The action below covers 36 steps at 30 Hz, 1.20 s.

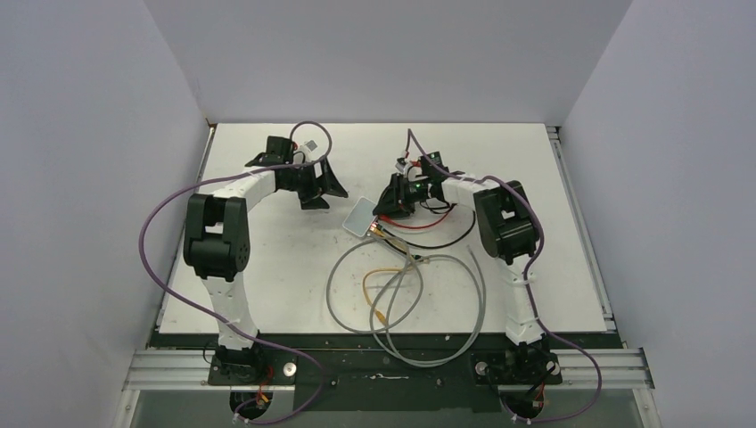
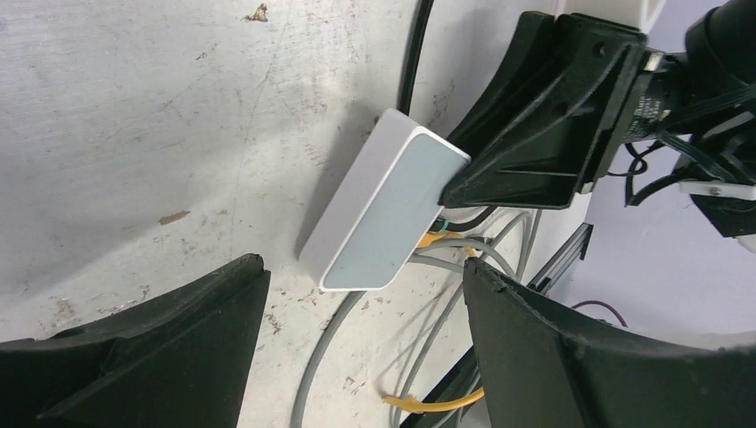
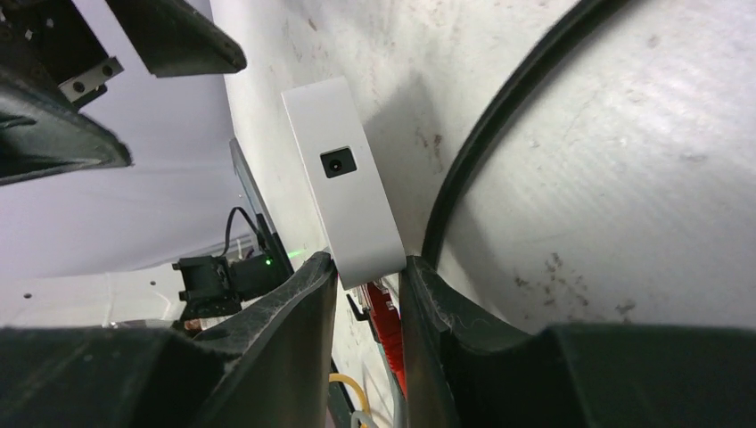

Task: Pull the plug from the switch port

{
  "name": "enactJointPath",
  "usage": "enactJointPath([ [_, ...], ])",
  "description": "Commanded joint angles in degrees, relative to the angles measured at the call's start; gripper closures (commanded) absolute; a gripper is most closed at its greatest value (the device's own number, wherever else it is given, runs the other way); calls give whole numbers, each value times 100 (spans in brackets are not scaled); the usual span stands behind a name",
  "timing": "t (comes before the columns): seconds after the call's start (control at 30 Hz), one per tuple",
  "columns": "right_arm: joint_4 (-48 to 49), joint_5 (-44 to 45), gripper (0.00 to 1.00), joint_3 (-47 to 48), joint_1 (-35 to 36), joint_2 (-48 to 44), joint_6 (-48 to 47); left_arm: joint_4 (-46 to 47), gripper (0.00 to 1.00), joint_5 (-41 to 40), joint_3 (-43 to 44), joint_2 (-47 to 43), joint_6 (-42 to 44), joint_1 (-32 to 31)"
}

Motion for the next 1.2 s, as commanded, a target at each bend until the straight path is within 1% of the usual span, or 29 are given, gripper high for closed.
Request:
enactJointPath([
  [0.0, -184, -76, 90, 174, 35, -773, -688, -268, 21, 144, 140, -248, 451, 25],
  [0.3, -229, -405, 91, -31, 47, -1187, -965, 180, 21, 1389, -57, -179, 607, -13],
  [0.4, -200, -511, 91, 11, 64, -1203, -928, 698, 21, 1792, -234, -177, 294, -46],
  [0.47, -152, -584, 91, 34, 86, -1214, -896, 953, 22, 1910, -338, -169, 145, -77],
  [0.57, -117, -642, 91, 40, 106, -1223, -876, 1236, 27, 2072, -440, -103, -62, -134],
  [0.73, 39, -773, 91, 10, 138, -1243, -800, 1364, 31, 2253, -435, 14, -100, -294],
  [0.77, 43, -791, 91, 10, 136, -1243, -800, 1383, 33, 2289, -435, 26, -111, -311],
  [0.8, 45, -804, 91, 17, 141, -1237, -793, 1440, 41, 2347, -428, 47, -135, -335],
  [0.83, 56, -805, 91, 10, 146, -1249, -797, 1504, 46, 2417, -426, 73, -197, -351],
  [0.87, 70, -803, 91, 17, 145, -1251, -790, 1547, 50, 2428, -426, 89, -248, -356],
  [0.9, 86, -811, 91, 3, 147, -1249, -772, 1580, 52, 2414, -431, 86, -278, -357],
  [1.07, 206, -809, 91, 15, 153, -1251, -668, 1814, 52, 2426, -428, 94, -480, -395],
  [1.17, 290, -832, 91, 6, 160, -1251, -597, 1791, 46, 2411, -387, 144, -486, -474],
])
